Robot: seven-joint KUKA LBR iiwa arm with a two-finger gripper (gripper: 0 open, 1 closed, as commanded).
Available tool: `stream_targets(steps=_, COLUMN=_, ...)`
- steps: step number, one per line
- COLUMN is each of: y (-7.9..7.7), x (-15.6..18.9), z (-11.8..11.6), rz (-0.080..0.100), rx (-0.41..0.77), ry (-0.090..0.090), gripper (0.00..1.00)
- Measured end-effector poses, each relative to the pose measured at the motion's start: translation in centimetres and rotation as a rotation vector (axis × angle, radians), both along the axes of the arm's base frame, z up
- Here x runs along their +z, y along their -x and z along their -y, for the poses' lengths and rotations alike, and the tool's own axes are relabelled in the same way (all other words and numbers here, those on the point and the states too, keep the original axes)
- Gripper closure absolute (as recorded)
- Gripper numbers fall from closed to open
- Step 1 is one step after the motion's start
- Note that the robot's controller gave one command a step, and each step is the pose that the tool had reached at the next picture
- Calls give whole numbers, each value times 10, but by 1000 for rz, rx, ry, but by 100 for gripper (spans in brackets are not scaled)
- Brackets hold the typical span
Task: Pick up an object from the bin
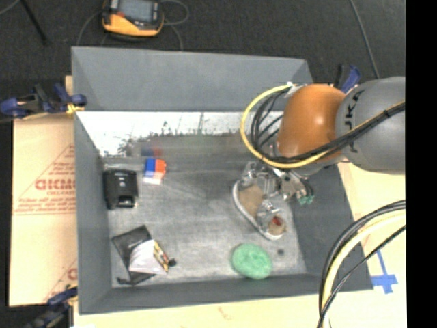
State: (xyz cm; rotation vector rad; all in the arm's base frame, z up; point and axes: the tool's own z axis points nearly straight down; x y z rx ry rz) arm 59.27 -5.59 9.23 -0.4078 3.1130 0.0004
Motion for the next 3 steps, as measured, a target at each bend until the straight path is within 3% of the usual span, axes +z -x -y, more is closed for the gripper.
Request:
stream_targets(steps=1, y=0, x=0, z=0, rz=0, rx=-1, ry=0, gripper=0)
stream_targets(steps=2, y=-9, x=-6, z=1, rz=-1, rx=77, ry=1, gripper=0)
stream_targets(steps=3, y=-31, x=-12, z=33, rz=6, rx=95, ry=-16, gripper=100)
